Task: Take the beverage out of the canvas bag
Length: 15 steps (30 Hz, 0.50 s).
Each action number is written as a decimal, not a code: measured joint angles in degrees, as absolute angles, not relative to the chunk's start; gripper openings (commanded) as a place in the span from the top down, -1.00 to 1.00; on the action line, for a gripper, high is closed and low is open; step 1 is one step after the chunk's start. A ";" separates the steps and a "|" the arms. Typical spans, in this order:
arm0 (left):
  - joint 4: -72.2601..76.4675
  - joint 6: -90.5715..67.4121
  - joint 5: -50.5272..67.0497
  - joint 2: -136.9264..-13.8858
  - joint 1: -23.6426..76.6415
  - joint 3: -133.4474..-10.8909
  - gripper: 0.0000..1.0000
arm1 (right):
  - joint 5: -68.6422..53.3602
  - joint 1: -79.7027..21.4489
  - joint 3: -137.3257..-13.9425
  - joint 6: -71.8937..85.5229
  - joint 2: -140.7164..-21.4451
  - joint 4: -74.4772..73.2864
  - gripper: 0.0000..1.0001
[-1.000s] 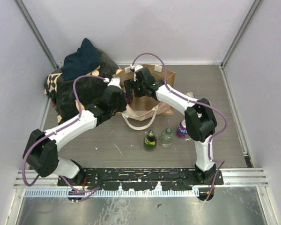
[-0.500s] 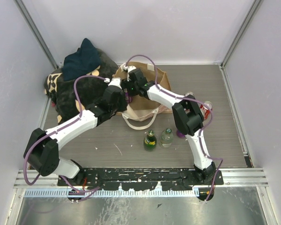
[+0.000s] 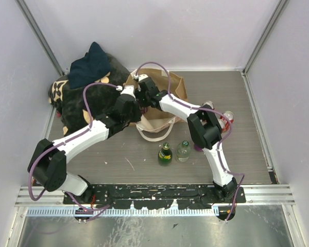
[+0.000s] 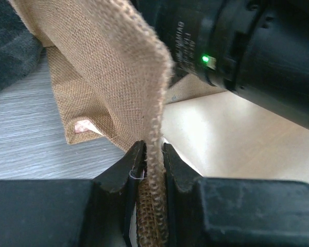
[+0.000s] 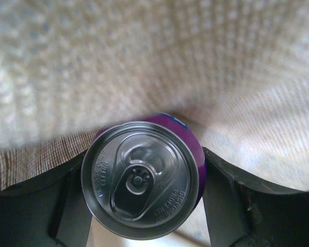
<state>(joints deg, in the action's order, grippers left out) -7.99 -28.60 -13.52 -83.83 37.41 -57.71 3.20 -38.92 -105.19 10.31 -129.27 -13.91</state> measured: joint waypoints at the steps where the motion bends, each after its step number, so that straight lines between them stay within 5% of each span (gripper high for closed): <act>1: -7.62 -28.60 -13.39 -84.16 37.47 -57.71 1.00 | 3.75 -38.92 -104.44 9.91 -128.44 -14.72 0.99; 7: -5.52 -28.60 -12.78 -86.02 37.69 -58.15 1.00 | 7.60 -38.94 -100.25 6.59 -116.97 -22.24 0.99; 15: -4.97 -28.60 -12.80 -87.42 37.60 -59.96 1.00 | 17.28 -39.05 -93.49 3.62 -85.25 -22.02 0.99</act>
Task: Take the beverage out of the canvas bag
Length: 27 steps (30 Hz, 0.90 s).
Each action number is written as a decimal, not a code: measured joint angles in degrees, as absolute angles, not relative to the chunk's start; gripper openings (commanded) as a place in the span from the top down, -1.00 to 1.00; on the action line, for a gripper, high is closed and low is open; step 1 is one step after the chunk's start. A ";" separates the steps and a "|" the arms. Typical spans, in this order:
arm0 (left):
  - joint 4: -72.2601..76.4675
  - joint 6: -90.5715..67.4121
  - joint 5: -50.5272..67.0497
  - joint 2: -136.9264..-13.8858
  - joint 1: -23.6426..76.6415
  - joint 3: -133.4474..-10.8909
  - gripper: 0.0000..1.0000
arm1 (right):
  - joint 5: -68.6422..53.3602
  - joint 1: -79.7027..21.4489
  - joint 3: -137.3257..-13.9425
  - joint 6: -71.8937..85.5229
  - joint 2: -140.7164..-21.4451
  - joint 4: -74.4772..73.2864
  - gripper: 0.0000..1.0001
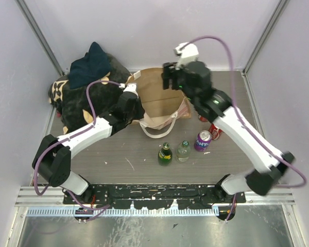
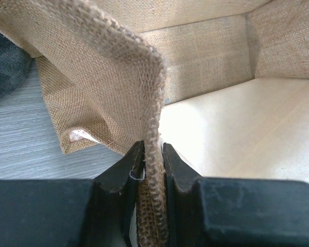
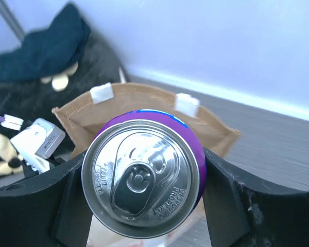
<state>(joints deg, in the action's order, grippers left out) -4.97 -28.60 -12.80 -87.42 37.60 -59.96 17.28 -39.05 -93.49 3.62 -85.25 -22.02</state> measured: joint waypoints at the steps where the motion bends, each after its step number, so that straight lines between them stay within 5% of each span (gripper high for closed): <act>1: -4.89 -28.60 -12.80 -87.59 37.54 -60.16 1.00 | 19.09 -39.11 -92.25 3.40 -80.95 -21.93 0.99; 6: -4.56 -28.62 -12.69 -88.62 37.23 -61.14 0.95 | 29.17 -39.22 -84.68 3.42 -65.32 -23.40 0.99; 16: -4.10 -28.67 -12.14 -89.69 36.03 -63.29 0.51 | 34.41 -39.05 -67.70 11.84 -60.77 -34.96 0.99; 21: -3.88 -28.58 -12.08 -89.69 35.94 -63.29 -0.12 | 31.38 -39.05 -61.01 16.05 -61.41 -36.47 0.99; 23: -3.49 -28.58 -12.10 -89.67 35.70 -63.29 -0.48 | 30.24 -39.00 -59.75 16.91 -62.02 -36.05 0.99; 24: -3.31 -28.36 -12.10 -89.65 35.55 -63.29 -0.88 | 29.71 -38.94 -59.44 17.06 -62.41 -35.62 0.99; 27: -2.83 -28.25 -12.01 -89.58 35.24 -63.29 -0.96 | 27.86 -38.39 -58.41 17.30 -64.23 -32.34 0.99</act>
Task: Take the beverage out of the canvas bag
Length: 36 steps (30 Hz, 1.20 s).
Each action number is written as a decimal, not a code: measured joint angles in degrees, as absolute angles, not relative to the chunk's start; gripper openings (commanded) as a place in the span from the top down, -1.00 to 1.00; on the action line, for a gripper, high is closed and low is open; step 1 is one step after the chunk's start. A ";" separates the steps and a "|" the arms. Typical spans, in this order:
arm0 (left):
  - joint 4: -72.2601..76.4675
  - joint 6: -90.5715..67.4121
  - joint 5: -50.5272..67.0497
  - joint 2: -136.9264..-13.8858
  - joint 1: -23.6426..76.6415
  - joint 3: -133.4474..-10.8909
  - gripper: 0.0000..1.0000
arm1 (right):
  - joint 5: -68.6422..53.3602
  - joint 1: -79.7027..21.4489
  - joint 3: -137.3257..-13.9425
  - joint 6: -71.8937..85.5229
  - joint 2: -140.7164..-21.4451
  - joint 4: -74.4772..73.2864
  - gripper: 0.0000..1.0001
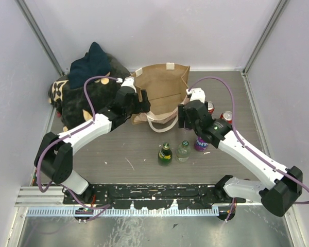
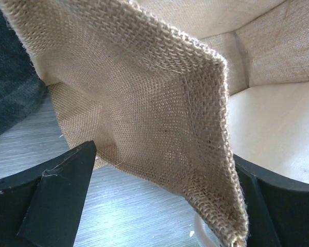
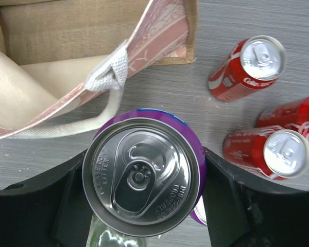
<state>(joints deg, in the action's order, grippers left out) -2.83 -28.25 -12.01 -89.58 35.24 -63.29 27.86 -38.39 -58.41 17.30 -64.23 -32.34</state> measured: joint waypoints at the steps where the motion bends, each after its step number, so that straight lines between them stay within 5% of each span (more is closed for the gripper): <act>1: -2.74 -28.21 -12.03 -89.52 35.20 -63.29 -0.96 | 27.27 -38.13 -58.15 17.30 -64.82 -31.42 0.99; 20: -1.78 -22.52 -12.14 -81.06 35.14 -63.29 -0.96 | 14.59 -24.95 -45.23 18.04 -75.22 -16.05 0.99; 25: -2.39 -20.93 -12.12 -80.34 35.14 -63.29 -0.96 | 13.30 -24.95 -44.99 17.85 -77.30 -11.73 0.83; 28: -3.68 -20.40 -12.19 -79.81 35.14 -63.09 -0.96 | 13.17 -24.95 -44.97 17.45 -78.89 -9.82 0.50; 32: -4.32 -19.94 -12.82 -77.62 35.14 -61.21 -0.96 | 13.19 -24.95 -44.95 16.67 -80.95 -8.58 -0.57; 36: -4.64 -19.66 -14.28 -75.20 35.14 -59.55 -0.96 | 13.58 -24.95 -44.34 16.64 -81.03 -7.42 -0.99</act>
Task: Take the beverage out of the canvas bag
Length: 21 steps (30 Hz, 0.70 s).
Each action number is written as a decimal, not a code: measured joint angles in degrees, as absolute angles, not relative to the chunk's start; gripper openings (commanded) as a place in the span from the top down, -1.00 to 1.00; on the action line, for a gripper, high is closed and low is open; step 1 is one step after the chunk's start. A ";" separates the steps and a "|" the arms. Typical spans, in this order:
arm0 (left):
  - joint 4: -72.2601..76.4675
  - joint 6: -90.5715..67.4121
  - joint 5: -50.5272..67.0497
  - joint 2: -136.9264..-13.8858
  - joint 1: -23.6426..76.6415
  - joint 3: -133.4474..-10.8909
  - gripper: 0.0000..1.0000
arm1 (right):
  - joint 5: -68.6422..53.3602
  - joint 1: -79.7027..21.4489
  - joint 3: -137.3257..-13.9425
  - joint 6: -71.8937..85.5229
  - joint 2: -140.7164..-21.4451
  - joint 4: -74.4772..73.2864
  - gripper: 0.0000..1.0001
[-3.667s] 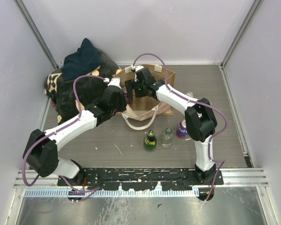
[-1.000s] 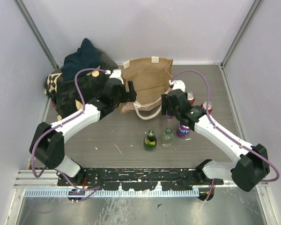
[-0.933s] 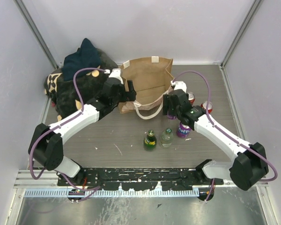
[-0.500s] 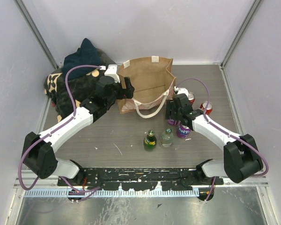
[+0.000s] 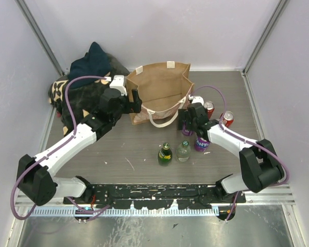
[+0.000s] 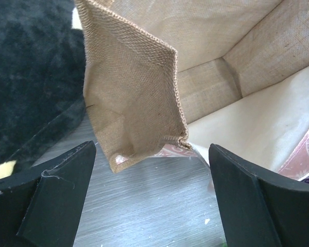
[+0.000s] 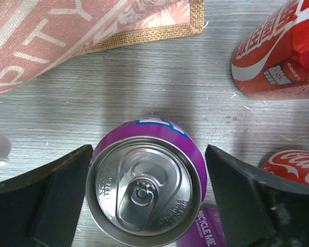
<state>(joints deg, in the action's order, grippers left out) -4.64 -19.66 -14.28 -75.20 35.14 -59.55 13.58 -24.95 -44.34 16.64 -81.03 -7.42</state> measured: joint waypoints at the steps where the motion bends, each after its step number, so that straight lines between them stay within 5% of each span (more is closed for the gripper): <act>1: -4.82 -19.66 -14.70 -74.59 35.14 -59.22 -0.96 | 13.76 -24.95 -44.27 16.67 -81.03 -7.20 -1.00; 21: -18.87 -18.61 -25.65 -68.75 34.96 -61.91 -0.96 | 25.78 -22.33 -55.46 13.17 -63.31 -12.95 -1.00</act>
